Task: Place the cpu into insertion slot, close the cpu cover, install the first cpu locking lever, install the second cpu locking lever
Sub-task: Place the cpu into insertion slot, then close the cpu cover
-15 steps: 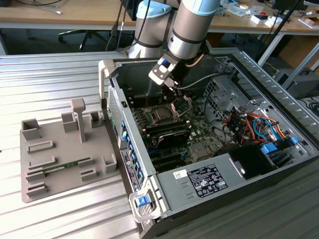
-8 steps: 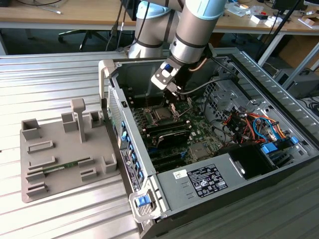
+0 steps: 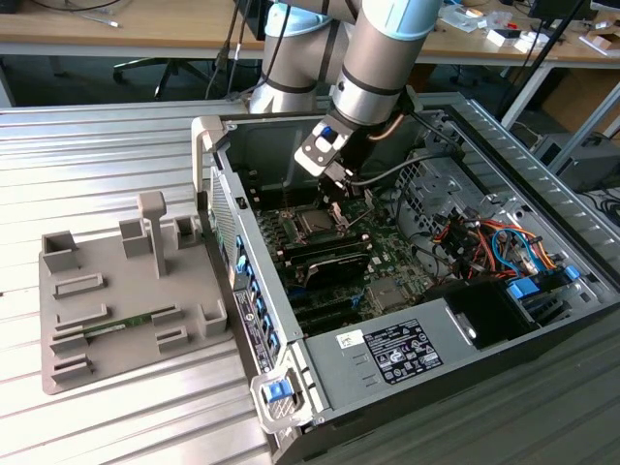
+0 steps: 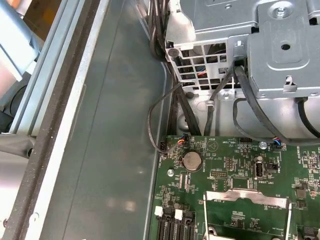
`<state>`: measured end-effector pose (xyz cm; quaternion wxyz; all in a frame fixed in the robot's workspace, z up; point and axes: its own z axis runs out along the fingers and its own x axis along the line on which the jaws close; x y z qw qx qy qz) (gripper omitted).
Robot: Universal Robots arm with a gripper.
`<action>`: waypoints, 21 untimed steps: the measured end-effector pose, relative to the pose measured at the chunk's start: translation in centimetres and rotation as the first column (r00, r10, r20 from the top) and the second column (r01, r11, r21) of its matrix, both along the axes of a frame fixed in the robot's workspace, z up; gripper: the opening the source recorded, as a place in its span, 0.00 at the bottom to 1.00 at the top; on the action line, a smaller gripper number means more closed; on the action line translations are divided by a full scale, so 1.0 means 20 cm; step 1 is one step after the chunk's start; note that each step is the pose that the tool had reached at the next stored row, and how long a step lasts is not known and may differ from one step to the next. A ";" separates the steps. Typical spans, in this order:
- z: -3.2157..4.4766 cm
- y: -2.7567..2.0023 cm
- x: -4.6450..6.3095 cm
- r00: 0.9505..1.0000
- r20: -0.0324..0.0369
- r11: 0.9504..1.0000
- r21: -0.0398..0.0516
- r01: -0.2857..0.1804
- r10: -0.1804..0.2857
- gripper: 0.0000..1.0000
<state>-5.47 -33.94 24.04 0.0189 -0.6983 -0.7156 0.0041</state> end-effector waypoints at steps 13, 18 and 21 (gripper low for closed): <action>0.001 -0.010 0.04 1.000 -0.002 1.000 0.000 0.000 0.000 0.10; 0.033 -0.013 0.04 1.000 -0.002 1.000 0.000 0.000 0.000 0.10; 0.054 -0.015 0.04 1.000 -0.002 1.000 0.001 0.000 0.000 0.10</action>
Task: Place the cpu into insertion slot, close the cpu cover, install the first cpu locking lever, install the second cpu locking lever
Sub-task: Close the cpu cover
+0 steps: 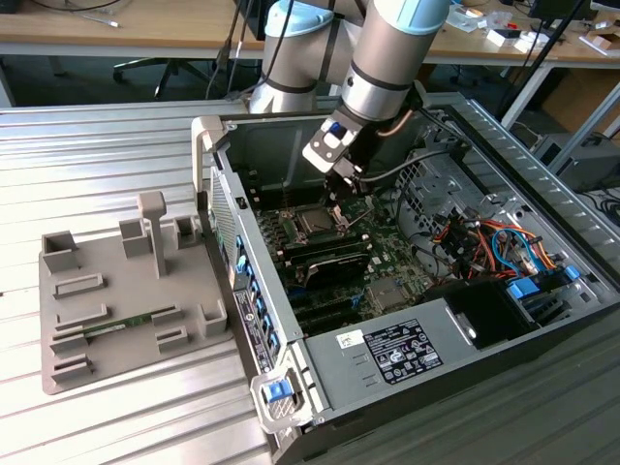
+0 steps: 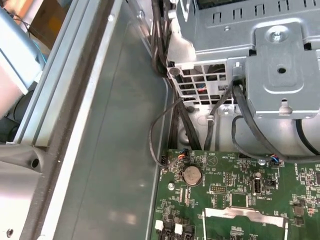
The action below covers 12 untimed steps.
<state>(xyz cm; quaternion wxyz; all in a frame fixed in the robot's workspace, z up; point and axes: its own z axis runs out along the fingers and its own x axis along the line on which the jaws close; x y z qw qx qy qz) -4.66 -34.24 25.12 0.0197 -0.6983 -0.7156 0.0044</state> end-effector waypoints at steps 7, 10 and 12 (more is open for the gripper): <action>0.022 -0.002 0.00 1.000 0.000 1.000 0.005 0.000 0.000 0.10; 0.027 -0.003 0.00 1.000 0.000 1.000 0.005 0.000 0.000 0.10; 0.031 -0.003 0.00 1.000 0.000 1.000 0.006 0.000 0.000 0.10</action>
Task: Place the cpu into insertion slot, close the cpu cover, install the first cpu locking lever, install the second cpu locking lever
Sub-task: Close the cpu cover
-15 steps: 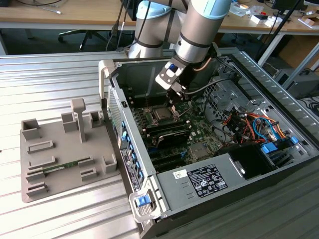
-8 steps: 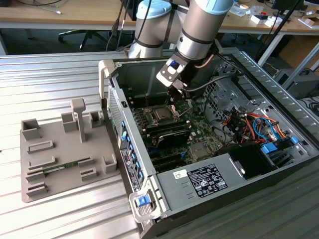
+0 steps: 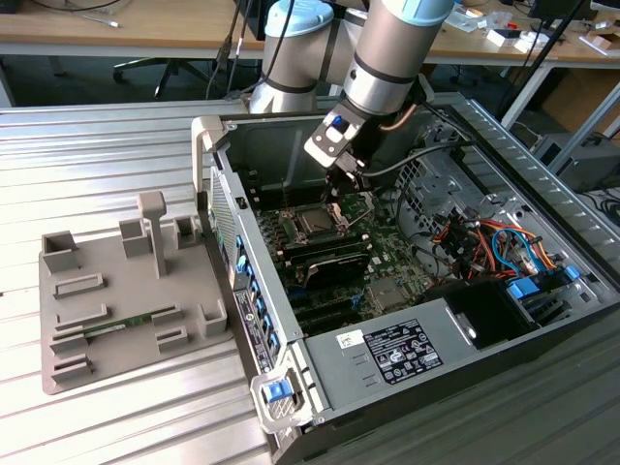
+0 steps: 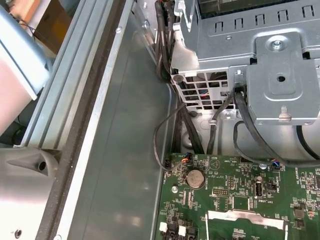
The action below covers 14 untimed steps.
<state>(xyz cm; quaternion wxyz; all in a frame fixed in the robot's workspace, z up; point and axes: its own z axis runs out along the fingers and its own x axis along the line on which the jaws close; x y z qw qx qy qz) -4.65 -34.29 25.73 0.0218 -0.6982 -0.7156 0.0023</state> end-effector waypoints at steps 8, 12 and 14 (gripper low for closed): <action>0.017 0.000 0.00 1.000 0.000 1.000 0.004 0.000 0.000 0.10; 0.026 0.000 0.00 1.000 0.000 1.000 0.005 0.000 0.000 0.10; 0.031 -0.001 0.00 1.000 0.000 1.000 0.005 0.000 0.000 0.10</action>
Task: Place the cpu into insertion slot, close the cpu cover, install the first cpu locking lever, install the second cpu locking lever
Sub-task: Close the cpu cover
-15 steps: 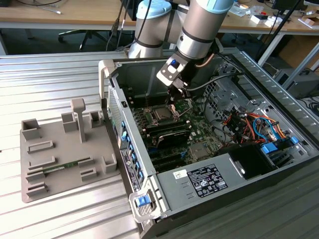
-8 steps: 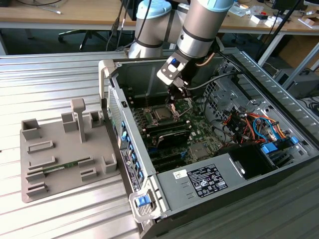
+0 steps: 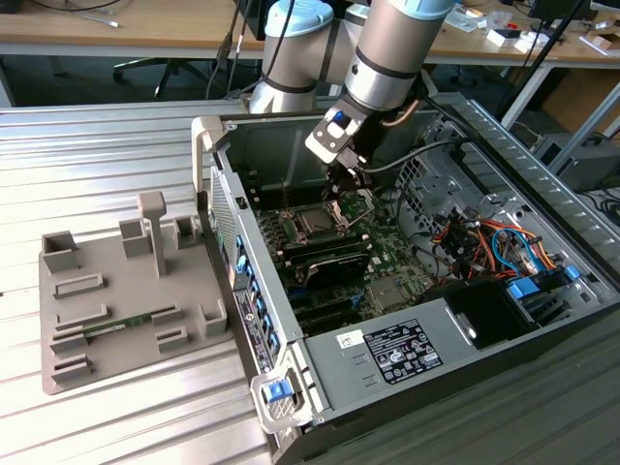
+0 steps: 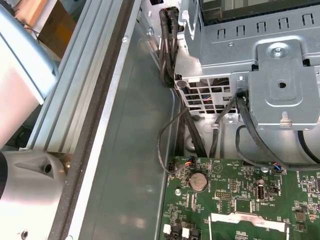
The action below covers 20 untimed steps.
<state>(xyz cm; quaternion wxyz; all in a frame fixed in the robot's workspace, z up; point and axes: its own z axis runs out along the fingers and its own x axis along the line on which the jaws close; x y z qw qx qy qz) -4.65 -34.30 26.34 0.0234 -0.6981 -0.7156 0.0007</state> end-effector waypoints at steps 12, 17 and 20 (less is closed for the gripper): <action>0.005 0.000 0.01 1.000 0.000 1.000 0.001 0.000 0.000 0.10; 0.005 0.000 0.03 1.000 0.000 1.000 0.001 0.000 0.000 0.10; 0.005 0.000 0.04 1.000 0.000 1.000 0.001 0.000 0.000 0.10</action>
